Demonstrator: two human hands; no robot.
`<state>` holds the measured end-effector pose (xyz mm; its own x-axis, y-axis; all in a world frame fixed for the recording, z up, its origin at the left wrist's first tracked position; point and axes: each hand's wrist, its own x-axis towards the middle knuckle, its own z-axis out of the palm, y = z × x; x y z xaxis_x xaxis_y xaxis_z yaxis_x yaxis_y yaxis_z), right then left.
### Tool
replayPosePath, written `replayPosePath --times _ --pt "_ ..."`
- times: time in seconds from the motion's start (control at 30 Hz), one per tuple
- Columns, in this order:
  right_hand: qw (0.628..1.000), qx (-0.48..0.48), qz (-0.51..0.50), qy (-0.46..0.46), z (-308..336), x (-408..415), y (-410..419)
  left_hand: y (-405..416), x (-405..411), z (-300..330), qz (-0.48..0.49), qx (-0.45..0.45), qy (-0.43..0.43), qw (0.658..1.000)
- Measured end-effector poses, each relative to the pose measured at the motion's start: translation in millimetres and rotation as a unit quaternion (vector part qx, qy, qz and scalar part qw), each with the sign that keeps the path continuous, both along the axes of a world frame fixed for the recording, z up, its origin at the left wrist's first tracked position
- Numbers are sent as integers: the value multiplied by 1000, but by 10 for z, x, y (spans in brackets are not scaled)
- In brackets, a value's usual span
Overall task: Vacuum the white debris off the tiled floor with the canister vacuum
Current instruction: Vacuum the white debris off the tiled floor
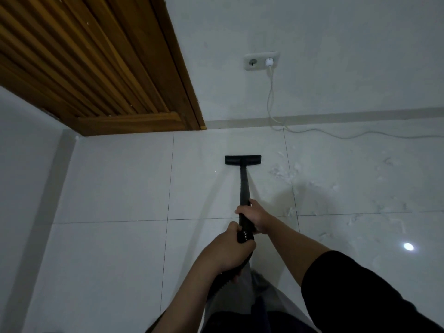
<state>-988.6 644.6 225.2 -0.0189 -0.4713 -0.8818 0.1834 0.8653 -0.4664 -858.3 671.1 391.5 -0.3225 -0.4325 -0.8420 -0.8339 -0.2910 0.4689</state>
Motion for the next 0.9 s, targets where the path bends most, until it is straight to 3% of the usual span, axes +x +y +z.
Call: replayPosePath --times 0.9 --pt "1000 1 24 6 45 957 2747 2723 911 252 -35 14 -29 999"
